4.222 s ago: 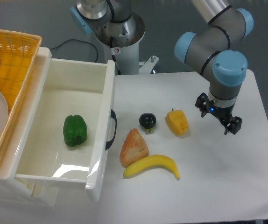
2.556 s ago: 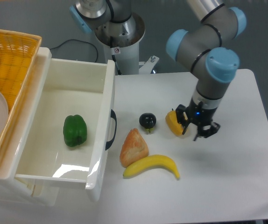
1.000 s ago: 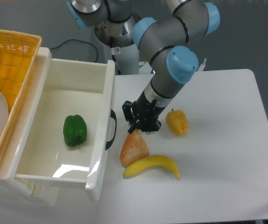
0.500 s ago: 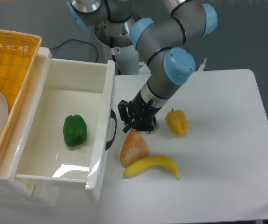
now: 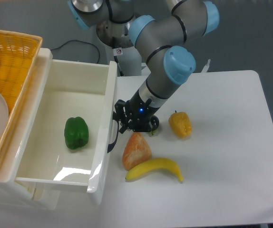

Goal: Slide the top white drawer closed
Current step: 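Push the drawer front with the gripper into the cabinet, then keep pushing the drawer front until flush with the cabinet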

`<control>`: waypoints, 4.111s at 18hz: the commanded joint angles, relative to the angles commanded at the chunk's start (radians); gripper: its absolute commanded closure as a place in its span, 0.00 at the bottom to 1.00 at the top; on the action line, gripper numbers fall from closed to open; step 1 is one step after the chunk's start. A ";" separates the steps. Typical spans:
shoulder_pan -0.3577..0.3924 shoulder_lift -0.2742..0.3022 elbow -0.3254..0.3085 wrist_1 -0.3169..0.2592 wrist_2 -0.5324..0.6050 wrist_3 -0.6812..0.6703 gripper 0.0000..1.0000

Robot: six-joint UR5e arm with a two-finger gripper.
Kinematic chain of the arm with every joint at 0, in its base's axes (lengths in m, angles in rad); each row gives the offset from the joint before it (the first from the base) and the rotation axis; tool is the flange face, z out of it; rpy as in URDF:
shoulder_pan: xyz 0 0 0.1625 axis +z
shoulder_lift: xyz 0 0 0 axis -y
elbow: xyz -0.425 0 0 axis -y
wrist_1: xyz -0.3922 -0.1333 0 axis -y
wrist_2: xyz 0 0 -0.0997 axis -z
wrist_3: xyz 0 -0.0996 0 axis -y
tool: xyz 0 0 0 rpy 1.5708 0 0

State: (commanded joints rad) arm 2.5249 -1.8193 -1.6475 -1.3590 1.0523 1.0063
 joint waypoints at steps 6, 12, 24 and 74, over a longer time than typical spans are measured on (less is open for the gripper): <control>-0.006 0.008 0.000 -0.006 -0.018 0.000 1.00; -0.008 0.012 0.000 -0.020 -0.020 0.000 1.00; -0.025 0.032 -0.008 -0.029 -0.038 0.000 1.00; -0.227 0.031 -0.014 -0.014 -0.063 -0.091 1.00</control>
State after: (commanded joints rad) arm 2.2979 -1.7886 -1.6613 -1.3729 0.9894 0.9158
